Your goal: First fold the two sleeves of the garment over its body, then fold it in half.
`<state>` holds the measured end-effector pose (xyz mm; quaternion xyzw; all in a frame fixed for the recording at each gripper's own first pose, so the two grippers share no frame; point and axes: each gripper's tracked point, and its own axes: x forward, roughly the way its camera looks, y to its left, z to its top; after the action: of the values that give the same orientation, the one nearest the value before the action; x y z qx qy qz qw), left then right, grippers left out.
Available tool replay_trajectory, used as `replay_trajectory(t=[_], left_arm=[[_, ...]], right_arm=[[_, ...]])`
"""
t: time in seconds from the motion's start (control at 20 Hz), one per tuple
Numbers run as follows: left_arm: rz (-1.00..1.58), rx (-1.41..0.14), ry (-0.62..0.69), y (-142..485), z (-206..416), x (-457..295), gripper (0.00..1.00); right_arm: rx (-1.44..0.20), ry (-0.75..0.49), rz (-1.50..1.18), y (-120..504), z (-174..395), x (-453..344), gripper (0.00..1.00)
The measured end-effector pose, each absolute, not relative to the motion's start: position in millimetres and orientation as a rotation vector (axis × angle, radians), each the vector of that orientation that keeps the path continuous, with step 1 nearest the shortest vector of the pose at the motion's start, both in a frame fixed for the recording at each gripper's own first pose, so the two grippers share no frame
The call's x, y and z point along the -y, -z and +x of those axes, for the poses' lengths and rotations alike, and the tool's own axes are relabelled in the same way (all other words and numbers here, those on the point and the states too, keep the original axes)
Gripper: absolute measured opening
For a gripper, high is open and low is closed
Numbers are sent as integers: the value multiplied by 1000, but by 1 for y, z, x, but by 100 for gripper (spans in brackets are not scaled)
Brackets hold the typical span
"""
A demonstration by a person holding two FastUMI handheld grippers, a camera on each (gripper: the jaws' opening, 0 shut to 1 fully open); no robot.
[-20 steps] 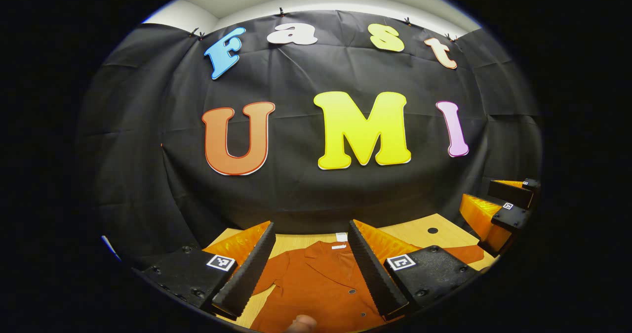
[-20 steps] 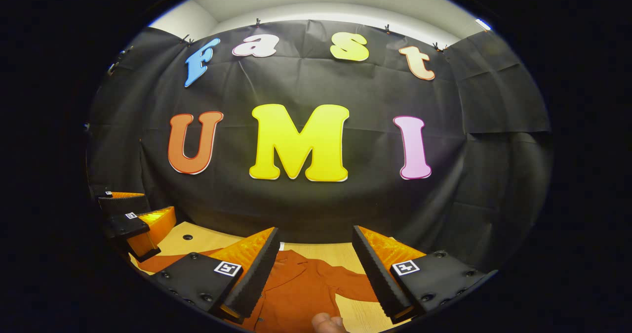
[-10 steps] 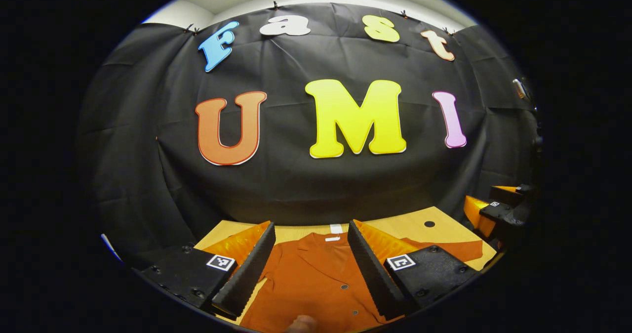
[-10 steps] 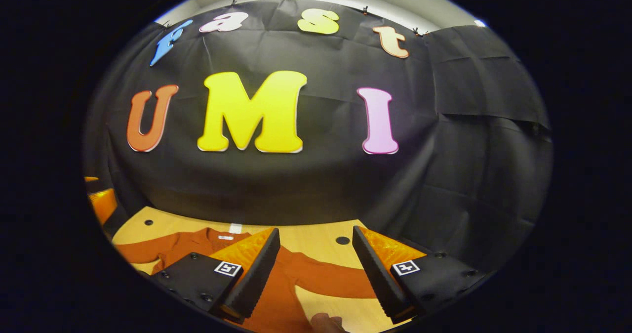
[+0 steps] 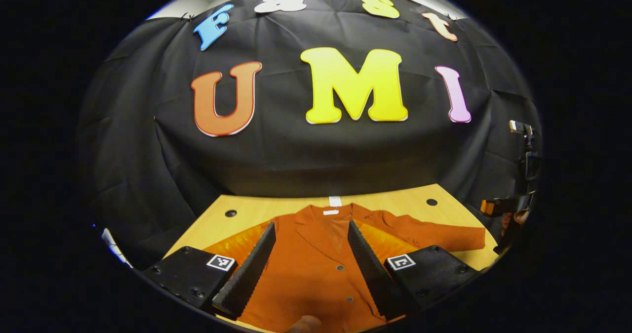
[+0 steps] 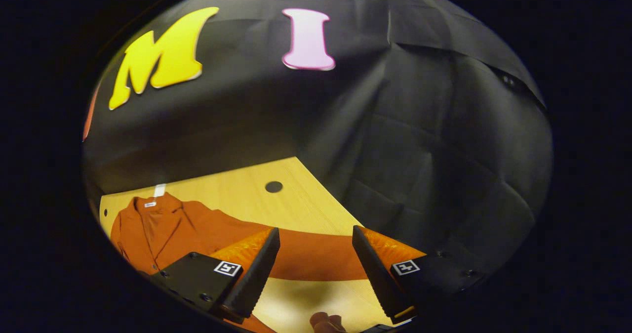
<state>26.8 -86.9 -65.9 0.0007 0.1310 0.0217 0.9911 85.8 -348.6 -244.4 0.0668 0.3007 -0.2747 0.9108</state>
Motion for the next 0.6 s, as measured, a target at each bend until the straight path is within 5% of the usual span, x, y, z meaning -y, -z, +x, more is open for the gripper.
replay_trajectory(t=[0.6], left_arm=[[-2, -436, -38, 118, 23, 102, 96]], right_arm=[[-1068, 557, 336, 382, 74, 430, 95]])
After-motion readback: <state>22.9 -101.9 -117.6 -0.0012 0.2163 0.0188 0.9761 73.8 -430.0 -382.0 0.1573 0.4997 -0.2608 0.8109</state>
